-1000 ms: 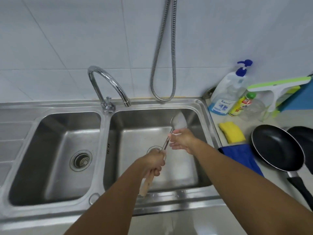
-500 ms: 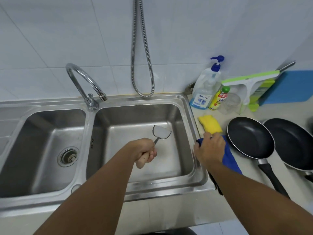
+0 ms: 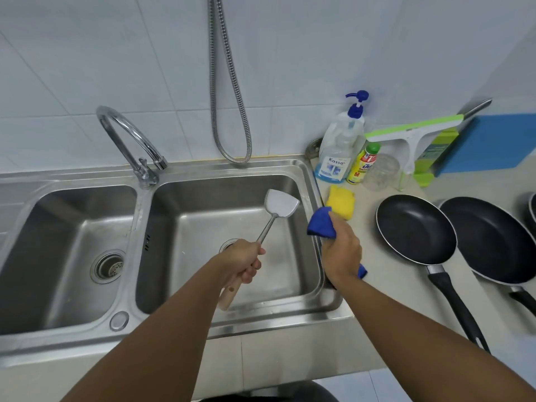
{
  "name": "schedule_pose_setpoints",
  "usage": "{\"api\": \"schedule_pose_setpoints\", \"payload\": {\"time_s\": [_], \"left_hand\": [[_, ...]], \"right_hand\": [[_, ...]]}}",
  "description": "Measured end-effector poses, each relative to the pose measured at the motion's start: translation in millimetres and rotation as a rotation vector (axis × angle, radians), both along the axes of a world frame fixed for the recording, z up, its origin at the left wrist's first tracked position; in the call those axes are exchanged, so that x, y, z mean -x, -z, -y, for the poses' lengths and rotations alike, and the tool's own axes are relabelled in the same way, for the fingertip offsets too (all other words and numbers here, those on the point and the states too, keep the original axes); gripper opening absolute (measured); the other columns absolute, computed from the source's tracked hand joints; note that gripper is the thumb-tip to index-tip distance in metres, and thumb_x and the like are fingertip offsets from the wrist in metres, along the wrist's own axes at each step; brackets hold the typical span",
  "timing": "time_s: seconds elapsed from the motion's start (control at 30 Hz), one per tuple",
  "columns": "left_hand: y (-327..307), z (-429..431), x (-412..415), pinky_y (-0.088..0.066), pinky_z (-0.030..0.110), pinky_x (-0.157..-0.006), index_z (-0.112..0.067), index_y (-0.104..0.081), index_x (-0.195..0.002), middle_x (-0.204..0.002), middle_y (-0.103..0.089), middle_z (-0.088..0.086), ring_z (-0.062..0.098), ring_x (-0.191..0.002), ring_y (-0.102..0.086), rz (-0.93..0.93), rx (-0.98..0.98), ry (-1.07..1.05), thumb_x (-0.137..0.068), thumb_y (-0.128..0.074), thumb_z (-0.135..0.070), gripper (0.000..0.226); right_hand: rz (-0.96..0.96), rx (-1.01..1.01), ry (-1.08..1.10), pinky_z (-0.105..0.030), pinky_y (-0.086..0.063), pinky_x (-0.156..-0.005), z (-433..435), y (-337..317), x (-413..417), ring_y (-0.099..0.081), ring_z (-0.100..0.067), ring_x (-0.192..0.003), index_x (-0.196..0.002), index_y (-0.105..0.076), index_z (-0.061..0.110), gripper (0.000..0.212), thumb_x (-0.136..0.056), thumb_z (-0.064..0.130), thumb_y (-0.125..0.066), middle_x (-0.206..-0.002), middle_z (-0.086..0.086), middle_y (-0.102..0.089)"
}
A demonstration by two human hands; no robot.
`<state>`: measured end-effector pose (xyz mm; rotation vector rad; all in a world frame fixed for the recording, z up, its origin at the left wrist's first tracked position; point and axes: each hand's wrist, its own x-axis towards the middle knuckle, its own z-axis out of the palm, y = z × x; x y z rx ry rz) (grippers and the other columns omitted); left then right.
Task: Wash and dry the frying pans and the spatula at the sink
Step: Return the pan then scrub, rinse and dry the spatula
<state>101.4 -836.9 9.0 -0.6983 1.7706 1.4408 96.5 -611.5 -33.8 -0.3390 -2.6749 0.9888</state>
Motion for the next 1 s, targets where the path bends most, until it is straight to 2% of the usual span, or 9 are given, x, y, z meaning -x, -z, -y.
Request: {"api": "schedule_pose_setpoints", "payload": {"time_s": [0.13, 0.2, 0.27, 0.4, 0.5, 0.63, 0.73, 0.87, 1.0], "left_hand": [[-12.6, -4.8, -5.2, -0.028, 0.022, -0.040, -0.007, -0.061, -0.114, -0.065, -0.045, 0.004, 0.011, -0.042, -0.032, -0.089, -0.013, 0.030, -0.107, -0.038, -0.027, 0.031], [-19.2, -8.0, -4.5, -0.026, 0.021, -0.039, -0.005, -0.060, -0.100, -0.060, -0.043, 0.003, 0.012, -0.040, -0.030, -0.122, -0.026, 0.036, -0.104, -0.044, -0.022, 0.024], [-23.3, -9.2, -5.6, -0.024, 0.021, -0.039, -0.008, -0.053, -0.086, -0.057, -0.041, 0.002, 0.012, -0.039, -0.028, -0.151, -0.046, 0.026, -0.103, -0.045, -0.019, 0.021], [-20.4, -5.4, -18.9, -0.024, 0.020, -0.039, -0.008, -0.059, -0.104, -0.060, -0.041, 0.003, 0.011, -0.041, -0.028, -0.195, -0.041, 0.012, -0.108, -0.038, -0.025, 0.028], [-20.0, -3.6, -19.2, -0.025, 0.021, -0.039, -0.008, -0.059, -0.108, -0.061, -0.042, 0.003, 0.011, -0.041, -0.029, -0.235, -0.048, -0.006, -0.110, -0.036, -0.029, 0.032], [-17.7, 6.1, -12.8, -0.026, 0.021, -0.037, -0.008, -0.057, -0.109, -0.058, -0.042, 0.001, 0.010, -0.040, -0.029, -0.254, -0.068, -0.038, -0.111, -0.035, -0.032, 0.033], [-14.3, 11.2, -19.7, -0.025, 0.019, -0.037, -0.007, -0.059, -0.107, -0.057, -0.041, 0.001, 0.010, -0.040, -0.028, -0.245, -0.051, 0.000, -0.111, -0.036, -0.033, 0.035], [-4.1, 12.5, -33.4, -0.024, 0.017, -0.038, -0.009, -0.061, -0.111, -0.057, -0.039, 0.001, 0.010, -0.040, -0.027, -0.268, -0.051, 0.004, -0.111, -0.036, -0.037, 0.037], [-1.1, 19.8, -33.7, -0.022, 0.018, -0.040, -0.011, -0.062, -0.111, -0.058, -0.037, 0.002, 0.011, -0.041, -0.024, -0.308, -0.027, -0.005, -0.111, -0.037, -0.039, 0.038]], "right_hand": [[-0.191, 0.169, -0.222, -0.023, -0.037, -0.115, 42.3, -29.5, 10.1, -0.048, -0.024, -0.139, -0.143, -0.057, 0.014, 0.072, -0.080, -0.021, -0.050, -0.150, -0.010, -0.052], [-0.195, 0.129, -0.417, -0.013, -0.028, -0.115, 65.3, -28.6, 3.8, -0.038, -0.023, -0.146, -0.145, -0.055, 0.014, 0.076, -0.079, -0.023, -0.051, -0.158, -0.010, -0.041], [-0.102, 0.046, -0.567, -0.022, -0.029, -0.117, 78.1, -13.8, 1.7, -0.026, -0.030, -0.152, -0.145, -0.055, 0.016, 0.075, -0.080, -0.022, -0.057, -0.163, -0.009, -0.031], [-0.033, 0.025, -0.475, -0.056, -0.035, -0.117, 71.5, 3.1, 31.3, -0.020, -0.039, -0.152, -0.142, -0.058, 0.013, 0.075, -0.078, -0.027, -0.056, -0.163, -0.009, -0.030], [-0.036, 0.088, -0.423, -0.052, -0.032, -0.120, 78.9, -6.7, 38.5, -0.020, -0.037, -0.153, -0.141, -0.058, 0.011, 0.075, -0.078, -0.029, -0.051, -0.162, -0.009, -0.033], [-0.047, 0.056, -0.615, -0.034, -0.027, -0.122, 84.5, -3.0, 21.8, -0.019, -0.030, -0.155, -0.145, -0.054, 0.013, 0.075, -0.080, -0.023, -0.058, -0.163, -0.005, -0.034], [0.015, -0.033, -0.648, -0.045, -0.030, -0.122, 68.6, -9.3, 48.0, -0.036, -0.042, -0.145, -0.130, -0.066, 0.003, 0.060, -0.077, -0.024, -0.058, -0.150, -0.017, -0.051], [0.086, -0.207, -0.602, -0.035, -0.043, -0.093, 60.3, -61.1, 89.3, -0.060, -0.037, -0.111, -0.100, -0.076, 0.002, 0.027, -0.079, -0.010, -0.064, -0.113, -0.019, -0.067], [0.033, -0.237, -0.420, -0.040, -0.035, -0.109, 49.0, -85.2, 115.8, -0.046, -0.038, -0.132, -0.120, -0.068, -0.001, 0.036, -0.085, -0.005, -0.062, -0.143, -0.021, -0.052]]}}
